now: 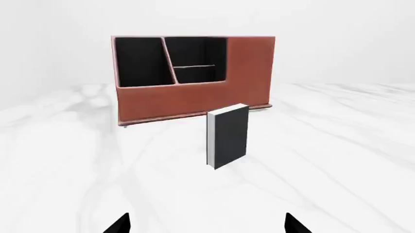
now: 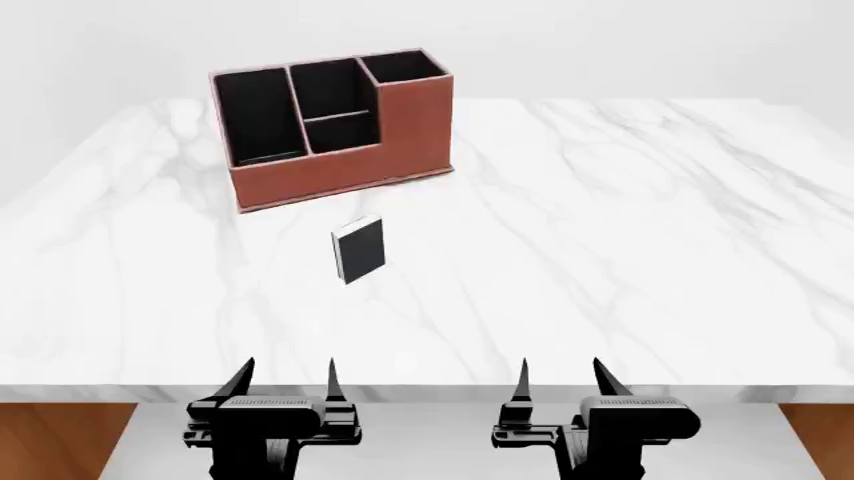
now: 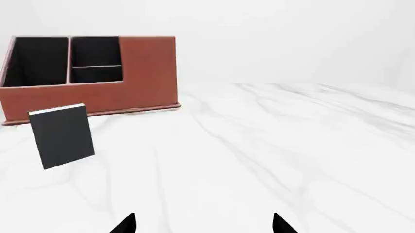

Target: Pick up the book and place it in the left compartment of the caddy.

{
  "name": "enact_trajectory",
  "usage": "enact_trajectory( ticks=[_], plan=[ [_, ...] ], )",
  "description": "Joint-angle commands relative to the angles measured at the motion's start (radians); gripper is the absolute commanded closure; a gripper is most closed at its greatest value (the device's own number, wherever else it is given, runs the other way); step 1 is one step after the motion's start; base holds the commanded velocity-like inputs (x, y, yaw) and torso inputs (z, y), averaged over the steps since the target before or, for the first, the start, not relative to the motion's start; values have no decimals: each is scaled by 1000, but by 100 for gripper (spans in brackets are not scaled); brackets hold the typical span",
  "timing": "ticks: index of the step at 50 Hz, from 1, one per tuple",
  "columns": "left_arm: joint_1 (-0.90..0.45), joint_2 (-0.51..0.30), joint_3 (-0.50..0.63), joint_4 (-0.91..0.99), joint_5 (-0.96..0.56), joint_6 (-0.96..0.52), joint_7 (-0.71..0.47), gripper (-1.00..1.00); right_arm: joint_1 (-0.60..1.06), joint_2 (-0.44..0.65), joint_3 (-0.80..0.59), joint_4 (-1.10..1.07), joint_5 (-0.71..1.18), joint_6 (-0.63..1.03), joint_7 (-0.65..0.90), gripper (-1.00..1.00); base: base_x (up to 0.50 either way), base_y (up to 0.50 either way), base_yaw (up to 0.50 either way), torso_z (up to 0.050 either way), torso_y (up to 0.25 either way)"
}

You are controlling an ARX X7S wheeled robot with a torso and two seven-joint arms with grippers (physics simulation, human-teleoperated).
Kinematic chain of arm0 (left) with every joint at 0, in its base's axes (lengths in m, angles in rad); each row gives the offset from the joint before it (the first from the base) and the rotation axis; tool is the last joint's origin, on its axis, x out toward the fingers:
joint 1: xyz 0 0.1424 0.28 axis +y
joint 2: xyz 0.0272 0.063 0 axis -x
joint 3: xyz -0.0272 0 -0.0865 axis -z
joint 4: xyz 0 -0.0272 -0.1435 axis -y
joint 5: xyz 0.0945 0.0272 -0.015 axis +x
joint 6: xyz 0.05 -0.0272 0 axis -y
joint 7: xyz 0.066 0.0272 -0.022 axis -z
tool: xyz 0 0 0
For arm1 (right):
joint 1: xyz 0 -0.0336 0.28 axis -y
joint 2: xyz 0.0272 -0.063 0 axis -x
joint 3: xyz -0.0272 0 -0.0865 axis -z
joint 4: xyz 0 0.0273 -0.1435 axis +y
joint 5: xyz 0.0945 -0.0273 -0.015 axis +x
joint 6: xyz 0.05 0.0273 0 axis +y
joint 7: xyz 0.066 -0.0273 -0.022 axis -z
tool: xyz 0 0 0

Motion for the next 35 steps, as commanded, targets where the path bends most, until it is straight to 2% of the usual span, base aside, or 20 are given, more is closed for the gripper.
enact_trajectory(
  ticks=[1, 14, 23, 35],
  plan=[
    [-2, -18, 24, -2, -10, -7, -14, -100, -2, 15, -16, -13, 27, 3, 16, -100, 0, 0, 0, 0, 0],
    [-17, -48, 60, -7, -54, -48, -58, -100, 5, 51, -62, -1, 64, 1, 53, -100, 0, 0, 0, 0, 0],
    [-9, -65, 81, -8, -69, -14, -66, -100, 6, 63, -76, 0, 71, -8, 79, -100, 0, 14, 0, 0, 0],
    [-12, -81, 102, -18, -74, 3, -85, -100, 5, 80, -97, 5, 67, -29, 108, -100, 0, 448, 0, 0, 0]
  ],
)
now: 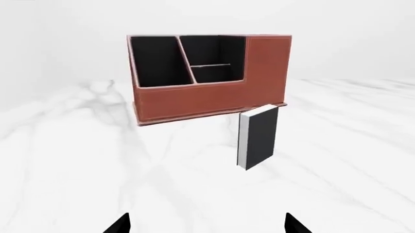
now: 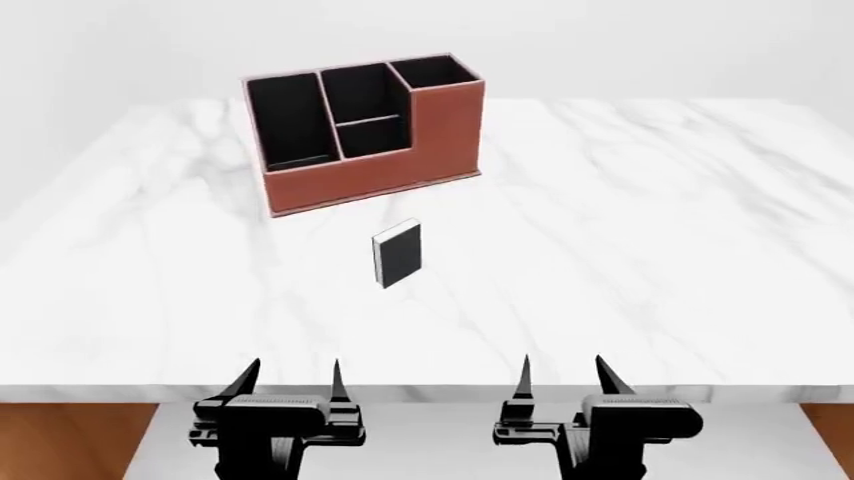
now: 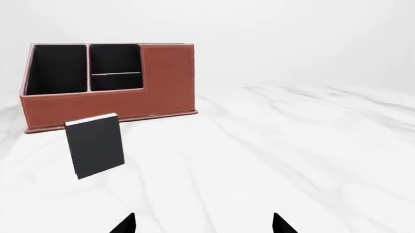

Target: Pick up the book and place it in the left compartment of the caddy.

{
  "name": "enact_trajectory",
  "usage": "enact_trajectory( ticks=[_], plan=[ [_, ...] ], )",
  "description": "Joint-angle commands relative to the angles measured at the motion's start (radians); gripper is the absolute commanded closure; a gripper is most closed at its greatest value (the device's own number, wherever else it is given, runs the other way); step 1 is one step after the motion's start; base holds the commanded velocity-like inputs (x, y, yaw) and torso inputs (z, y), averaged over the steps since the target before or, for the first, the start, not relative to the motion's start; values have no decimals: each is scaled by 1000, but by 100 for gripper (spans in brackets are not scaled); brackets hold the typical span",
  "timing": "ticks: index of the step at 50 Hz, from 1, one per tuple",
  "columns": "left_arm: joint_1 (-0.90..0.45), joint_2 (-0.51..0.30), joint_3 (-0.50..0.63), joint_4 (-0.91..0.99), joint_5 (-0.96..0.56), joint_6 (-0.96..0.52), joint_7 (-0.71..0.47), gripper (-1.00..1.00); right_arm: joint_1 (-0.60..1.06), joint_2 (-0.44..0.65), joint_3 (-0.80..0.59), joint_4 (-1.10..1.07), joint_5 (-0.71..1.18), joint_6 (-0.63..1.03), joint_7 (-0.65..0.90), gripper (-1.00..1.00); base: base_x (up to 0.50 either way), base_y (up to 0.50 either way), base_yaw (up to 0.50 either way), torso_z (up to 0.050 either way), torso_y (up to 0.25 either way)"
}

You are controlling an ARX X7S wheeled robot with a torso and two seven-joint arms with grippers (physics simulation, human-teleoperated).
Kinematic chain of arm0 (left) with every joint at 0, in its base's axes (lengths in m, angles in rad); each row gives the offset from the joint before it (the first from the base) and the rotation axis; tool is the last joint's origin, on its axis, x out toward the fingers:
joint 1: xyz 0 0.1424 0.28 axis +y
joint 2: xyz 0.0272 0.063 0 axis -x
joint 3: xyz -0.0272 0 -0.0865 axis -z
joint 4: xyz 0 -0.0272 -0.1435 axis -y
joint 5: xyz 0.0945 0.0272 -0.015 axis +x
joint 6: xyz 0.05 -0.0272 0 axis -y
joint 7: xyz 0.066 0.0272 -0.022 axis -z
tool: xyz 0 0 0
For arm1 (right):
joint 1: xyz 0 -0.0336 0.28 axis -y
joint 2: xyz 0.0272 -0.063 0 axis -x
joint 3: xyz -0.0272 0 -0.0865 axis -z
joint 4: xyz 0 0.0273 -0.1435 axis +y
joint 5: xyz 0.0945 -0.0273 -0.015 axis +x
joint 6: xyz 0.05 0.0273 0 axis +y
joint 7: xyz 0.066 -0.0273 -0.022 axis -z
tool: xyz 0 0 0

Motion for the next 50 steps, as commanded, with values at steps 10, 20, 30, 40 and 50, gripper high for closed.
enact_trajectory(
  ticks=[10, 20, 30, 40, 50],
  plan=[
    [-4, -26, 32, -15, -17, 21, -30, -100, -5, 26, -37, -2, 17, -18, 29, -100, 0, 500, 0, 0, 0],
    [-7, -37, 47, -19, -24, 27, -45, -100, -6, 38, -54, -8, 29, -16, 37, -100, 0, 500, 0, 0, 0],
    [-6, -48, 62, -17, -25, 32, -58, -100, -6, 48, -66, -4, 36, -23, 48, -100, 0, 500, 0, 0, 0],
    [-7, -55, 72, -17, -32, 30, -69, -100, 0, 53, -67, -22, 47, 29, 78, -100, 0, 432, 0, 0, 0],
    [-176, -111, 29, 595, -149, -715, -160, -100, 170, 113, 6, -501, 195, 656, 148, -100, 0, 0, 0, 0, 0]
  ],
)
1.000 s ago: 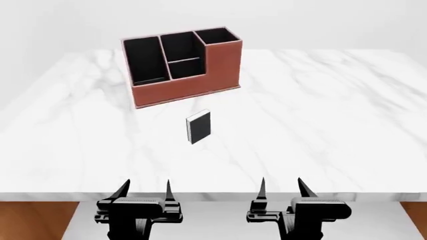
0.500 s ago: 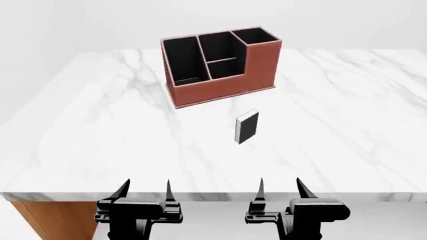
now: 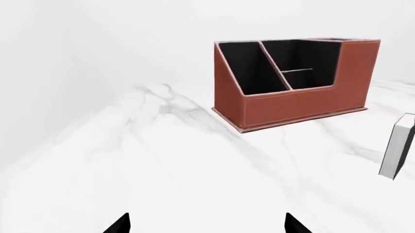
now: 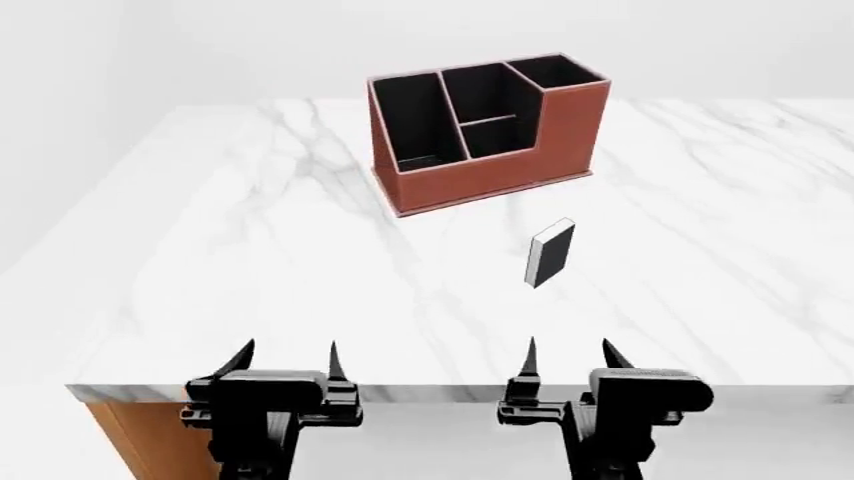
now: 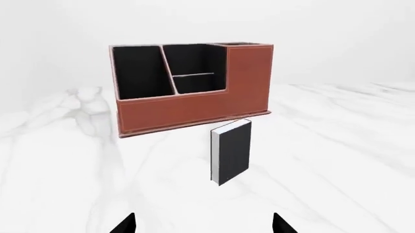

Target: Pick up the book and place it in the left compartment of the caddy.

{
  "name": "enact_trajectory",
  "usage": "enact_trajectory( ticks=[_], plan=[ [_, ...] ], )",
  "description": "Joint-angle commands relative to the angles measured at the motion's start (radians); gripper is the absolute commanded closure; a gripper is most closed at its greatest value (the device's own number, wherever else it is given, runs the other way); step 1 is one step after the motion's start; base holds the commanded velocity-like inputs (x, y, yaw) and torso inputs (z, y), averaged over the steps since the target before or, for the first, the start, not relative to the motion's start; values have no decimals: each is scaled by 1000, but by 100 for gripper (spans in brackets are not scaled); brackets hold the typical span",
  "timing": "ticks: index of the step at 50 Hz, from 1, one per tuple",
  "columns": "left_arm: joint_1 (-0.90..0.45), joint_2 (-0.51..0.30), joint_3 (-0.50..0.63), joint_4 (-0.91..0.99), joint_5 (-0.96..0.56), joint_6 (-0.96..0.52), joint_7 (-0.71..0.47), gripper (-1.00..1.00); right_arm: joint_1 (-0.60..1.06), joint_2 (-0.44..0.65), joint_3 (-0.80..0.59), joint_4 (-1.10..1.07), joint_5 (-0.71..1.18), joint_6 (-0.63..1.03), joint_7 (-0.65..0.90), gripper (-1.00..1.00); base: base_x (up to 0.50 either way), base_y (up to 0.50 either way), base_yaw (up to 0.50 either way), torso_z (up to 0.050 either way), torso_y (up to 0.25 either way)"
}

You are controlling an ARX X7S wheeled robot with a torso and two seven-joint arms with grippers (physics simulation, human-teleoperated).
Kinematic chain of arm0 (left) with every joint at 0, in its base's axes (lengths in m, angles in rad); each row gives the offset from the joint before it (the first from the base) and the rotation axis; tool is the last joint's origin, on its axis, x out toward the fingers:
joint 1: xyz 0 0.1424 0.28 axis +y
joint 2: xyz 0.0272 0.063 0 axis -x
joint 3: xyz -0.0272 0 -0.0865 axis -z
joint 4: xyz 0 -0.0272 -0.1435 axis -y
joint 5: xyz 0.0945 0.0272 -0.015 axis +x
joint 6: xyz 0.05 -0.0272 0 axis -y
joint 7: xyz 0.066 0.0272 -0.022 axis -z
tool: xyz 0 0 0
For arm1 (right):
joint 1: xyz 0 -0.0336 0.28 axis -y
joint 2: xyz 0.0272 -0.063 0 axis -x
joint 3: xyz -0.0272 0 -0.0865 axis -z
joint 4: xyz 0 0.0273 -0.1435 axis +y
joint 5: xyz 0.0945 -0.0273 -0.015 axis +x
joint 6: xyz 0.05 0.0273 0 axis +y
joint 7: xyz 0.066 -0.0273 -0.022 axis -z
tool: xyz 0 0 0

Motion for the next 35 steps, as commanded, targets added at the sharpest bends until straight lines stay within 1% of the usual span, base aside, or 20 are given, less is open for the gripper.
enact_trajectory(
  ticks=[1, 3, 4, 5, 6, 7, 9, 12, 21, 22, 25, 26, 35],
  plan=[
    [-238, -66, -49, 515, -100, -678, -78, -100, 199, 65, 71, -462, 122, 573, 92, -100, 0, 0, 0, 0, 0],
    [-279, -60, -88, 533, -132, -729, -75, -100, 227, 77, 76, -528, 148, 642, 89, -100, 25, 0, 0, 0, 0],
    [-306, -68, -86, 528, -131, -775, -82, -100, 254, 80, 94, -561, 193, 705, 74, -100, 500, 0, 0, 0, 0],
    [-319, -76, -86, 538, -124, -778, -89, -100, 280, 83, 97, -581, 207, 748, 78, -100, 500, 0, 0, 0, 0],
    [-319, -76, -86, 539, -124, -778, -90, -100, 281, 83, 98, -582, 208, 750, 78, -100, 500, 0, 0, 0, 0],
    [-329, -82, -87, 554, -129, -810, -91, -100, 296, 96, 82, -603, 192, 750, 87, -100, 500, 0, 0, 0, 0],
    [-331, -81, -100, 571, -138, -823, -93, -100, 315, 99, 87, -627, 208, 787, 87, -100, 500, 0, 0, 0, 0],
    [-327, -87, -93, 570, -128, -814, -100, -100, 335, 93, 110, -636, 235, 819, 84, -100, 500, 0, 0, 0, 0],
    [-324, -94, -99, 546, -124, -787, -104, -100, 330, 93, 112, -610, 236, 788, 80, -100, 500, 0, 0, 0, 0],
    [-322, -92, -105, 544, -129, -786, -102, -100, 330, 101, 89, -597, 217, 780, 85, -100, 0, 0, 0, 0, 0],
    [-320, -95, -106, 543, -128, -781, -103, -100, 323, 99, 94, -596, 232, 772, 72, -100, 0, 0, 0, 0, 0],
    [-319, -95, -107, 542, -130, -781, -102, -100, 326, 116, 59, -598, 191, 770, 98, -100, 0, 0, 0, 0, 0],
    [-298, -99, -105, 512, -127, -743, -101, -100, 303, 124, 32, -579, 177, 716, 90, -100, 0, 500, 0, 0, 0]
  ],
)
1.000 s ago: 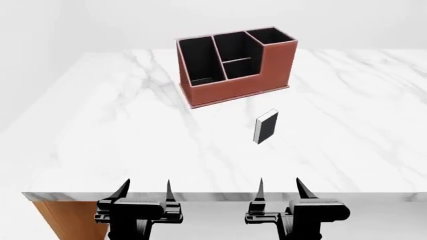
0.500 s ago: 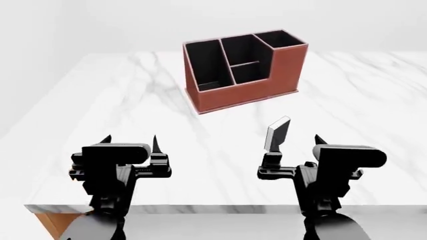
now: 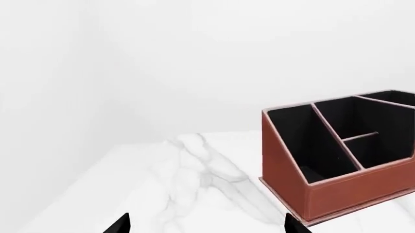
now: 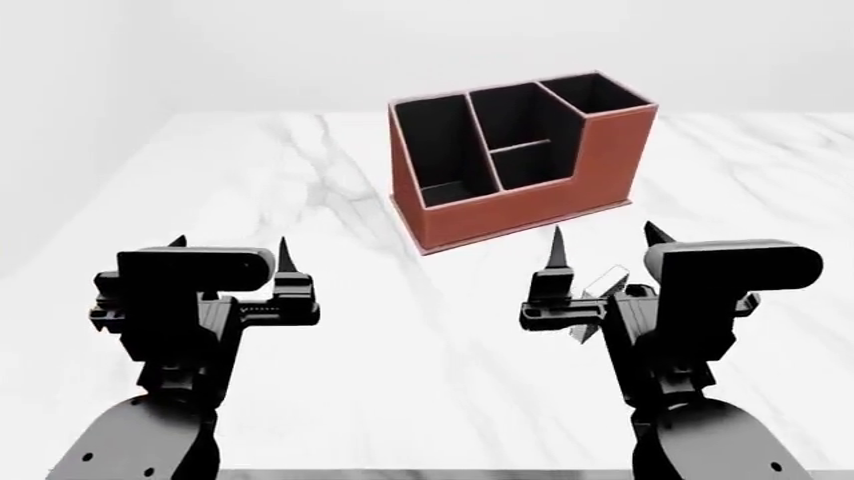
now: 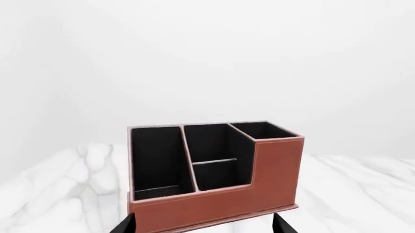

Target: Pick up the book and place it in the left compartment of the caddy.

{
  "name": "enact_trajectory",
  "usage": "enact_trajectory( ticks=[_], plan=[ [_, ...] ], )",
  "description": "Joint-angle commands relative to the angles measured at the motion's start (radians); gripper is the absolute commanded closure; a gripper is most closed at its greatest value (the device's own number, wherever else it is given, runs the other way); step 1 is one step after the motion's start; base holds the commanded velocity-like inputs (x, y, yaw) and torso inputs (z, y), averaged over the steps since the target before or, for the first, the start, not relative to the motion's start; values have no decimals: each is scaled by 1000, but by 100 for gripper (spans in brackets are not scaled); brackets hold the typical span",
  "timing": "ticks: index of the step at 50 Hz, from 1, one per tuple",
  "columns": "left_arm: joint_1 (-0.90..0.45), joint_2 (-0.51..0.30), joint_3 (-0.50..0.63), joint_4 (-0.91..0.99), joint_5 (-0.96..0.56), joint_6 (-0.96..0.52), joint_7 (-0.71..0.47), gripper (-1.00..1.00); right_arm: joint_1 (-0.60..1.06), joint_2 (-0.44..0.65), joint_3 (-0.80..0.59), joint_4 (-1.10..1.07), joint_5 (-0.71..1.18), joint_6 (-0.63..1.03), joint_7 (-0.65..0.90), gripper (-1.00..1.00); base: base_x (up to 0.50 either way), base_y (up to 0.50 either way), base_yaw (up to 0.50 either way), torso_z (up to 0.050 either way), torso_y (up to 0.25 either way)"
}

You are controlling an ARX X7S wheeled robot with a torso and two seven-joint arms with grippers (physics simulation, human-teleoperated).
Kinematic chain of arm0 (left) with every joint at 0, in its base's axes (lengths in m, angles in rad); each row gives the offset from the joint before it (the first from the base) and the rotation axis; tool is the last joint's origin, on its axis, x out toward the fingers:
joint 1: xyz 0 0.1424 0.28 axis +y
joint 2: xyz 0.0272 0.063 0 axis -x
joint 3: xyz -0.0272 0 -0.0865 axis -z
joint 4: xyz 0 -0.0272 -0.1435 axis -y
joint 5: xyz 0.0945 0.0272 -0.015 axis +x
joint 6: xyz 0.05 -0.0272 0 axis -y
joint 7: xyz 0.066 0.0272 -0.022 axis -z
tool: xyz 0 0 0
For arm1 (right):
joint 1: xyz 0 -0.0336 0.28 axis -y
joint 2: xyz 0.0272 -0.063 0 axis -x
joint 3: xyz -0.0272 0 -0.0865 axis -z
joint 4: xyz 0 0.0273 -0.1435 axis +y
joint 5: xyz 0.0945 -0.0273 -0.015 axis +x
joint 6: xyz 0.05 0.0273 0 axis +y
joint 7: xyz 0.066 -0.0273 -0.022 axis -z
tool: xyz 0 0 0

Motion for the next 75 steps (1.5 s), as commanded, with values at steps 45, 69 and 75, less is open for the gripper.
enact_trajectory(
  ticks=[45, 69, 75],
  plan=[
    [5, -30, 6, -8, -16, 6, -18, -100, 5, 14, -9, 27, 53, 0, 7, -100, 427, 0, 0, 0, 1],
    [24, -35, 0, -19, -25, 30, -26, -100, 20, 18, -18, 49, 59, 31, 33, -100, 292, 0, 0, 0, 1],
    [21, -38, 0, -9, -29, 19, -29, -100, 136, 4, 51, -21, 58, 321, 167, -100, 0, 0, 0, 0, 0]
  ],
)
